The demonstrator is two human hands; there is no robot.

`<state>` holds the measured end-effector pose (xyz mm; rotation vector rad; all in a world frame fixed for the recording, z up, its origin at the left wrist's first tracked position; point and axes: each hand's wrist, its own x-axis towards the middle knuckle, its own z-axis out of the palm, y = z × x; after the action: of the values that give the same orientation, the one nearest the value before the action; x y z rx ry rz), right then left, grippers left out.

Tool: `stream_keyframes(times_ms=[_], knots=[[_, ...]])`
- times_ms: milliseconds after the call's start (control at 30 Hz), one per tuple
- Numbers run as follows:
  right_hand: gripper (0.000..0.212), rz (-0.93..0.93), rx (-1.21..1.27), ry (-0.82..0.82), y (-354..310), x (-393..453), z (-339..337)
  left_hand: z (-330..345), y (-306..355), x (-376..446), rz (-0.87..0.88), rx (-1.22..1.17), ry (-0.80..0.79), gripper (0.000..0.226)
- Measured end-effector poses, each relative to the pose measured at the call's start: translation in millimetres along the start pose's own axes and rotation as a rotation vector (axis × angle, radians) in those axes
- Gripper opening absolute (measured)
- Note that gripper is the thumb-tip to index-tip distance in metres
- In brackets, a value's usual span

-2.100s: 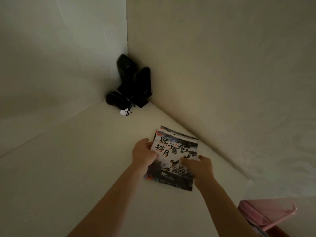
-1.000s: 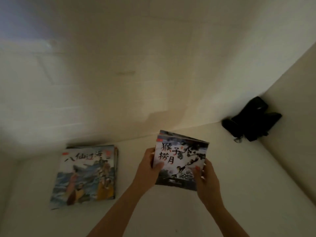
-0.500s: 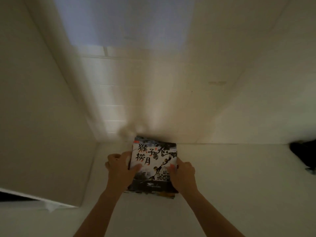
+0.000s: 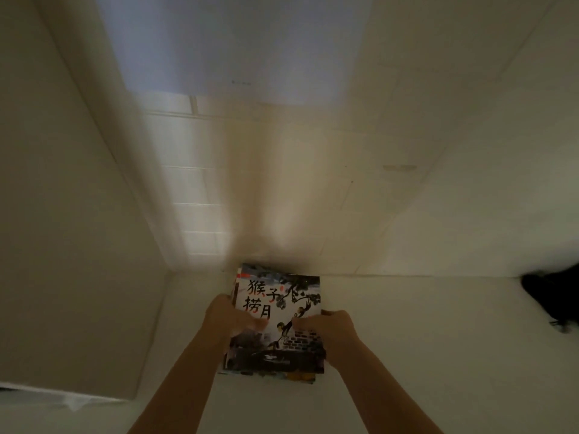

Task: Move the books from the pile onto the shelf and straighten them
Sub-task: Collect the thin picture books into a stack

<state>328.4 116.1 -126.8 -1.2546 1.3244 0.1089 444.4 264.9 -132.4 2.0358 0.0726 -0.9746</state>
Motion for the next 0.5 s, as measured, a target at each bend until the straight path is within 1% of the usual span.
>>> stream_keyframes(times_ms=[67,100,133,167,200,233,300,333,367,433,467,500], knots=[[0.054,0.025,0.025,-0.089,1.8,-0.2,0.6,-3.2,1.3,-0.1,-0.012,-0.016,-0.065,0.042],[0.061,0.011,0.033,-0.110,4.3,-0.4,1.9,-3.7,2.0,-2.2,-0.009,-0.025,-0.092,0.039],[0.079,-0.029,0.024,-0.105,13.3,12.8,3.6,-4.1,1.9,-5.1,0.009,-0.029,-0.103,0.041],[0.098,-0.074,-0.046,-0.090,22.0,21.5,2.9,-4.0,1.1,-8.3,0.030,-0.040,-0.102,0.050],[0.108,-0.122,-0.099,-0.078,26.4,22.5,1.8,-4.9,-2.0,-9.2,0.052,-0.054,-0.105,0.062],[0.103,-0.183,-0.094,-0.076,26.4,11.0,-2.2,-6.6,-3.4,-13.5,0.077,-0.083,-0.119,0.071],[0.071,-0.326,-0.060,-0.132,18.6,-26.9,-9.0,-8.2,-5.4,-23.6,0.185,-0.153,-0.160,0.075],[0.062,-0.417,-0.041,-0.177,17.4,-36.3,-13.0,-8.5,-5.5,-27.7,0.259,-0.162,-0.162,0.075],[0.060,-0.514,-0.028,-0.194,16.7,-44.2,-16.8,-8.2,-5.5,-33.4,0.335,-0.167,-0.149,0.075],[0.065,-0.707,0.033,-0.202,13.3,-47.2,-23.1,-4.4,-4.5,-41.4,0.486,-0.185,-0.125,0.079],[0.067,-0.773,0.039,-0.180,14.5,-41.5,-25.1,-1.1,-6.3,-41.3,0.539,-0.197,-0.113,0.085],[0.069,-0.832,0.028,-0.159,18.1,-35.2,-26.8,1.7,-6.9,-40.7,0.553,-0.204,-0.110,0.093]])
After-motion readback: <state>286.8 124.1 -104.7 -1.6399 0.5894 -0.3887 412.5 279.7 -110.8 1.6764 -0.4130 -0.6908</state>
